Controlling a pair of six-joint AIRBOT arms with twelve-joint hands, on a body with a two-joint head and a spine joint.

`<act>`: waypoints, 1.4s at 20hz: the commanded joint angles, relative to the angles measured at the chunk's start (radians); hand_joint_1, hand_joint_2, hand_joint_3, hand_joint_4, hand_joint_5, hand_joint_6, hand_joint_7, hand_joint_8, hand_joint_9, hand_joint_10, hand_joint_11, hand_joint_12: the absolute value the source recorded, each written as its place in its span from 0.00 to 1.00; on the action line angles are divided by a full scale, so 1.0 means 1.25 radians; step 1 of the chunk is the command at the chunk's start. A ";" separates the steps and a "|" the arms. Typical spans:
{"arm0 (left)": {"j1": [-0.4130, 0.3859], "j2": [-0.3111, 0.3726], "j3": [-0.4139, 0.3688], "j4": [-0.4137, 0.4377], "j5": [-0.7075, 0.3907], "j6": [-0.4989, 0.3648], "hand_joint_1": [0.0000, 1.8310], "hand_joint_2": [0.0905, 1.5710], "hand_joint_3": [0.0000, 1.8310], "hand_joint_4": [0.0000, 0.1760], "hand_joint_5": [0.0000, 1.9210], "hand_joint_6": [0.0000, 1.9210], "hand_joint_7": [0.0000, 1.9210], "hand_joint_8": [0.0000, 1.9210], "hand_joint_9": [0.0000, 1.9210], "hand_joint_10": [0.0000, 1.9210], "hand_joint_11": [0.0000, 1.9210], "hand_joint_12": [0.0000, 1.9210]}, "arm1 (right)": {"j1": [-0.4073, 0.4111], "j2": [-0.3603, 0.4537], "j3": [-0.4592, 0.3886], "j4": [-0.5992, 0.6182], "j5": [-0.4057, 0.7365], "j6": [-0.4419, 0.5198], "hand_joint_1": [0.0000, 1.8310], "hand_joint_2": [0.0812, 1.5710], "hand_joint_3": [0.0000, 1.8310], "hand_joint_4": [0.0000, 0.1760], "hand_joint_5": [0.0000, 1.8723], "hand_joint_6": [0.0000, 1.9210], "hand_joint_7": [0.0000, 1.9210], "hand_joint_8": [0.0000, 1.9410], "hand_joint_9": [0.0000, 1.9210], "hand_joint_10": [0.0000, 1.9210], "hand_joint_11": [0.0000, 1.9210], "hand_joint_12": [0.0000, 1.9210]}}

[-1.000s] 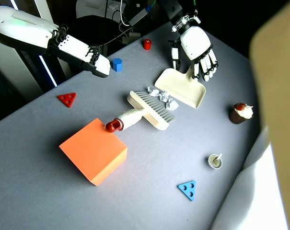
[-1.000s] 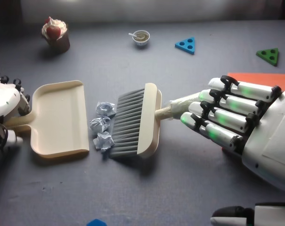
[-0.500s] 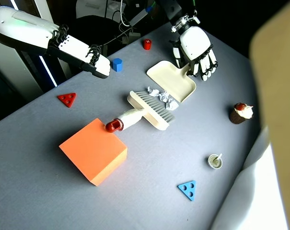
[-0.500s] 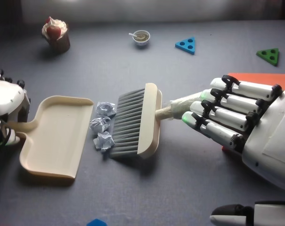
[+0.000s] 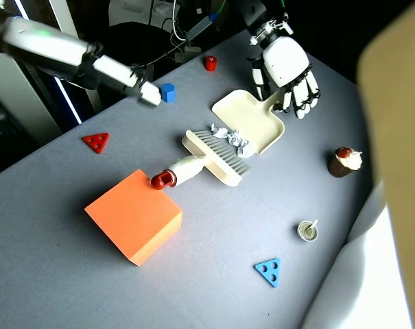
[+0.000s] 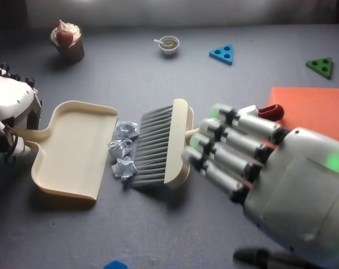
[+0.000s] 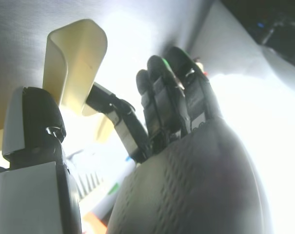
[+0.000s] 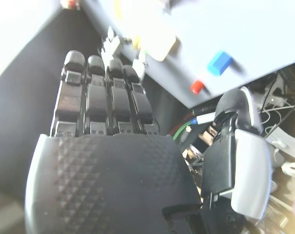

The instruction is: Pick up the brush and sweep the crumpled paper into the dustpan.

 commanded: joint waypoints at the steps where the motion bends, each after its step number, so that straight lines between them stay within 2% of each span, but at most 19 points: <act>1: -0.015 0.004 0.005 0.030 -0.064 0.005 0.61 0.69 0.00 0.00 0.53 0.48 0.22 0.00 0.22 0.00 0.05 0.34 | -0.006 -0.023 0.007 -0.040 -0.169 -0.046 0.19 0.62 0.00 0.00 0.07 0.00 0.09 0.00 0.09 0.00 0.10 0.01; 2: -0.020 0.007 0.003 0.031 -0.063 0.005 0.61 0.69 0.00 0.00 0.53 0.48 0.22 0.00 0.22 0.00 0.05 0.34 | -0.017 -0.042 0.014 -0.055 -0.187 -0.069 0.19 0.62 0.00 0.00 0.07 0.00 0.09 0.00 0.09 0.00 0.10 0.01; 4: -0.029 0.009 -0.003 0.033 -0.063 0.006 0.62 0.69 0.00 0.00 0.52 0.49 0.22 0.00 0.21 0.00 0.04 0.34 | -0.035 -0.082 0.025 -0.073 -0.245 -0.083 0.45 0.57 0.00 0.00 0.06 0.00 0.09 0.00 0.09 0.00 0.10 0.01; 6: -0.032 0.010 -0.004 0.032 -0.060 0.006 0.61 0.70 0.00 0.00 0.51 0.51 0.23 0.00 0.21 0.00 0.04 0.35 | -0.043 -0.112 0.035 -0.069 -0.288 -0.075 0.57 0.53 0.00 0.00 0.06 0.00 0.08 0.00 0.09 0.00 0.09 0.00; 7: -0.037 0.005 0.000 0.032 -0.054 0.006 0.62 0.69 0.00 0.00 0.53 0.48 0.22 0.00 0.20 0.00 0.03 0.35 | -0.046 -0.121 0.037 -0.065 -0.306 -0.064 0.58 0.53 0.00 0.00 0.06 0.00 0.08 0.00 0.09 0.00 0.10 0.00; 10: -0.041 -0.007 0.008 0.036 -0.046 0.005 0.61 0.70 0.00 0.00 0.50 0.52 0.20 0.00 0.19 0.00 0.01 0.36 | -0.053 -0.155 0.053 -0.048 -0.380 -0.055 0.59 0.54 0.00 0.00 0.05 0.00 0.06 0.00 0.07 0.00 0.09 0.00; 11: -0.038 -0.005 0.008 0.041 -0.045 0.001 0.61 0.70 0.00 0.00 0.51 0.50 0.21 0.00 0.20 0.00 0.02 0.36 | -0.052 -0.172 0.065 -0.044 -0.398 -0.053 0.59 0.54 0.00 0.00 0.05 0.00 0.06 0.00 0.07 0.00 0.08 0.00; 14: -0.038 -0.004 0.011 0.043 -0.050 -0.005 0.61 0.69 0.00 0.00 0.51 0.50 0.21 0.00 0.19 0.00 0.01 0.39 | -0.052 -0.216 0.094 -0.026 -0.449 0.017 0.62 0.54 0.00 0.00 0.07 0.01 0.05 0.01 0.06 0.01 0.09 0.01; 17: -0.041 -0.009 0.017 0.045 -0.048 -0.008 0.61 0.70 0.00 0.00 0.51 0.51 0.22 0.00 0.20 0.00 0.01 0.41 | -0.054 -0.264 0.126 -0.011 -0.486 0.033 0.62 0.56 0.01 0.00 0.08 0.01 0.04 0.00 0.06 0.00 0.09 0.01; 19: -0.046 -0.013 0.021 0.046 -0.042 -0.009 0.60 0.70 0.00 0.00 0.50 0.52 0.20 0.00 0.18 0.00 0.00 0.41 | -0.055 -0.300 0.159 -0.026 -0.487 0.034 0.62 0.58 0.01 0.00 0.08 0.00 0.03 0.00 0.06 0.00 0.10 0.01; 20: -0.048 -0.014 0.022 0.046 -0.037 -0.009 0.62 0.69 0.00 0.00 0.53 0.48 0.22 0.00 0.20 0.00 0.02 0.40 | -0.058 -0.324 0.185 -0.041 -0.488 0.034 0.63 0.59 0.01 0.00 0.08 0.00 0.04 0.00 0.06 0.00 0.10 0.01; 21: -0.050 -0.015 0.022 0.046 -0.037 -0.009 0.62 0.69 0.00 0.00 0.53 0.48 0.22 0.00 0.20 0.00 0.02 0.40 | -0.059 -0.337 0.205 -0.047 -0.491 0.033 0.63 0.59 0.01 0.00 0.08 0.00 0.04 0.00 0.06 0.00 0.10 0.01; 24: -0.057 -0.022 0.024 0.048 -0.042 -0.008 0.61 0.70 0.00 0.00 0.51 0.52 0.20 0.00 0.20 0.00 0.02 0.38 | -0.059 -0.387 0.281 -0.048 -0.509 0.029 0.61 0.59 0.01 0.00 0.04 0.00 0.02 0.00 0.04 0.00 0.09 0.01; 26: -0.058 -0.026 0.027 0.048 -0.041 -0.008 0.62 0.70 0.00 0.00 0.51 0.51 0.20 0.00 0.19 0.00 0.01 0.38 | -0.059 -0.414 0.321 -0.048 -0.515 0.029 0.62 0.59 0.00 0.00 0.06 0.01 0.03 0.00 0.05 0.00 0.09 0.01; 28: -0.060 -0.031 0.033 0.050 -0.033 -0.008 0.62 0.69 0.00 0.00 0.53 0.48 0.21 0.00 0.20 0.00 0.02 0.39 | -0.059 -0.442 0.357 -0.048 -0.516 0.029 0.63 0.59 0.00 0.00 0.06 0.00 0.03 0.00 0.05 0.00 0.10 0.01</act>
